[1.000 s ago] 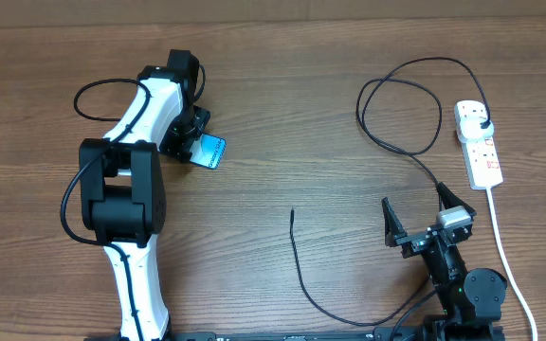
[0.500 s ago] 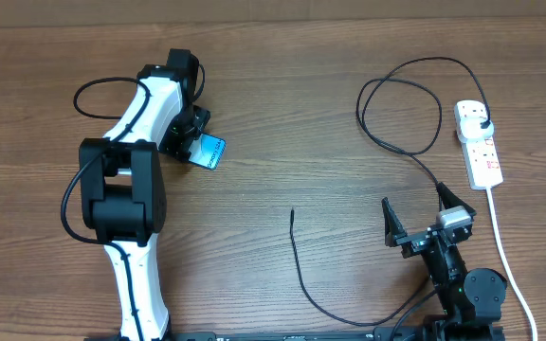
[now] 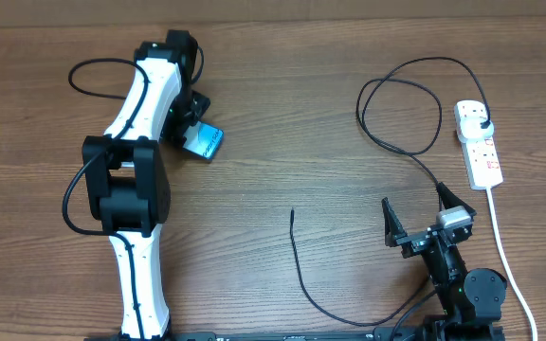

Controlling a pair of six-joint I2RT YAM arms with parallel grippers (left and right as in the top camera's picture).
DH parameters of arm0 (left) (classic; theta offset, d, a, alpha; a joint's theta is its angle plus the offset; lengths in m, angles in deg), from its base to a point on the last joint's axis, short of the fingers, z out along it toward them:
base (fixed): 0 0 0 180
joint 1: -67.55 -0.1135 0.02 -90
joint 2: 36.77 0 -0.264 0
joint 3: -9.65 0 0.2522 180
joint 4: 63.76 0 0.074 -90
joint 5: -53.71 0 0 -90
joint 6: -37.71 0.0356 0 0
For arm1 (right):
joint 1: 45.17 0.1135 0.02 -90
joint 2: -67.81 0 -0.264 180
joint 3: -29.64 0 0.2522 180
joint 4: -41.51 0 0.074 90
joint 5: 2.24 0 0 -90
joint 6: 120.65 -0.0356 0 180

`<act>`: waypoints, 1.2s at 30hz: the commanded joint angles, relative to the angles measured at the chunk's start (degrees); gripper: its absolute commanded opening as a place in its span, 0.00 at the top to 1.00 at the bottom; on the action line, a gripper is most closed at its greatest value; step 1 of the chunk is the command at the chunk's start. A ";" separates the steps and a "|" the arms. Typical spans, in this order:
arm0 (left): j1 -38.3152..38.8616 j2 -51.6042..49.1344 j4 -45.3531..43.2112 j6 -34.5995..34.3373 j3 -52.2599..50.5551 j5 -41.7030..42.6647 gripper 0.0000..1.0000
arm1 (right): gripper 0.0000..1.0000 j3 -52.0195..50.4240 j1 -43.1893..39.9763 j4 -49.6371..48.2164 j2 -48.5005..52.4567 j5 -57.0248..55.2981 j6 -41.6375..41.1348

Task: Plug charger to phone and switch on socket
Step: 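Lift the phone with the left gripper and tilt it upright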

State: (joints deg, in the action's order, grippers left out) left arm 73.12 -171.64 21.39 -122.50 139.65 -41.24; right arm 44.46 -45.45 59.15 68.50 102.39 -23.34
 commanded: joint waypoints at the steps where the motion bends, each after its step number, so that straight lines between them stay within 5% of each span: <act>1: -0.31 0.52 0.94 2.80 4.42 0.35 0.96 | 0.00 -0.61 0.31 -0.37 -0.52 -0.17 0.07; 15: -0.37 0.52 -4.74 8.55 8.85 26.62 0.96 | 0.00 -0.61 0.31 -0.37 -0.52 -0.17 0.07; 24: -0.35 0.52 -11.08 8.52 8.85 51.43 0.96 | 0.00 -0.61 0.31 -0.37 -0.52 -0.17 0.04; 36: -0.28 0.52 -10.34 5.55 8.85 72.19 0.96 | 0.00 -0.61 0.31 -0.37 -0.52 -0.17 0.07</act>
State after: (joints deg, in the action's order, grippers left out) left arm 73.07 -171.64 10.90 -115.31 146.56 20.70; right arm 44.46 -45.45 59.13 68.50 102.35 -23.36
